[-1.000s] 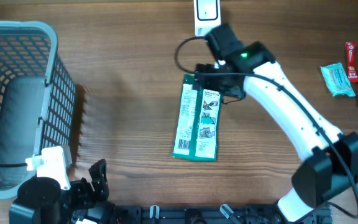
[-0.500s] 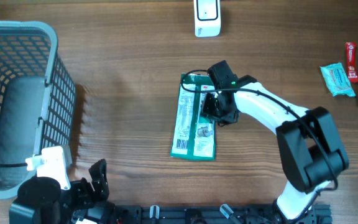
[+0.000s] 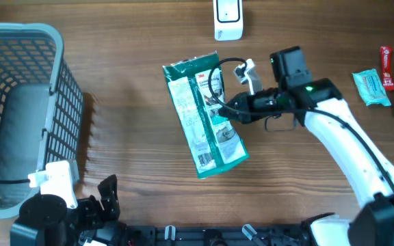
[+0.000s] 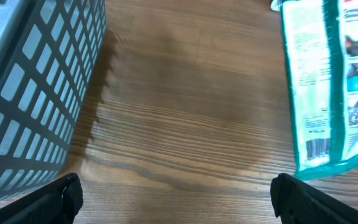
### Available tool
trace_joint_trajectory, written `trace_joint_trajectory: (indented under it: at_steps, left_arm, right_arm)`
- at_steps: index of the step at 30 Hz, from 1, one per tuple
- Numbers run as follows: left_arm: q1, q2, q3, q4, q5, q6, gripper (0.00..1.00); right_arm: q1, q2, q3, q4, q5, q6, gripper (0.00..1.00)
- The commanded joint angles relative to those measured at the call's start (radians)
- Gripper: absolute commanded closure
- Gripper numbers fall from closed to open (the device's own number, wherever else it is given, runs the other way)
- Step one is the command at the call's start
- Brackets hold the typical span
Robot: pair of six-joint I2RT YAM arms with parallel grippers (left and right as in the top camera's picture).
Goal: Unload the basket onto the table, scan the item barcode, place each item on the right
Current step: 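Lift the glove bag up to the barcode scanner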
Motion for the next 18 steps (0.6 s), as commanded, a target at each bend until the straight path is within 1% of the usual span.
trace_joint_trajectory:
  at_steps: [1, 2, 6, 8, 10, 12, 13, 16, 17, 18]
  left_arm:
    - [0.003, -0.003, -0.001, 0.002, 0.001, -0.009, 0.0]
    - [0.003, -0.003, -0.001, 0.002, 0.001, -0.009, 0.0]
    - [0.003, -0.003, -0.001, 0.002, 0.001, -0.009, 0.0]
    - [0.003, -0.003, -0.001, 0.002, 0.001, -0.009, 0.0]
    - [0.003, -0.003, -0.001, 0.002, 0.001, -0.009, 0.0]
    - [0.003, -0.003, -0.001, 0.002, 0.001, -0.009, 0.0]
    - [0.003, -0.003, -0.001, 0.002, 0.001, -0.009, 0.0]
    - [0.003, -0.003, -0.001, 0.002, 0.001, -0.009, 0.0]
    - [0.003, -0.003, -0.001, 0.002, 0.001, -0.009, 0.0]
    - [0.003, -0.003, -0.001, 0.002, 0.001, -0.009, 0.0]
  right_arm:
    - [0.002, -0.05, 0.012, -0.006, -0.149, -0.024, 0.95]
    - [0.002, -0.065, 0.012, -0.005, -0.19, -0.011, 0.96]
    - [0.002, -0.113, 0.012, -0.02, -0.183, 0.045, 0.95]
    - [0.002, -0.138, 0.012, -0.02, -0.13, 0.095, 0.95]
    - [0.002, -0.159, 0.012, -0.031, -0.075, 0.106, 0.95]
    - [0.002, -0.191, 0.012, -0.028, -0.019, 0.071, 0.95]
    - [0.002, -0.201, 0.012, -0.012, 0.006, 0.014, 0.95]
    - [0.002, -0.217, 0.012, 0.111, 0.195, -0.026, 0.95]
    - [0.002, -0.21, 0.012, 0.167, 0.264, -0.133, 0.96]
    - [0.002, -0.205, 0.012, 0.218, 0.306, -0.161, 0.95]
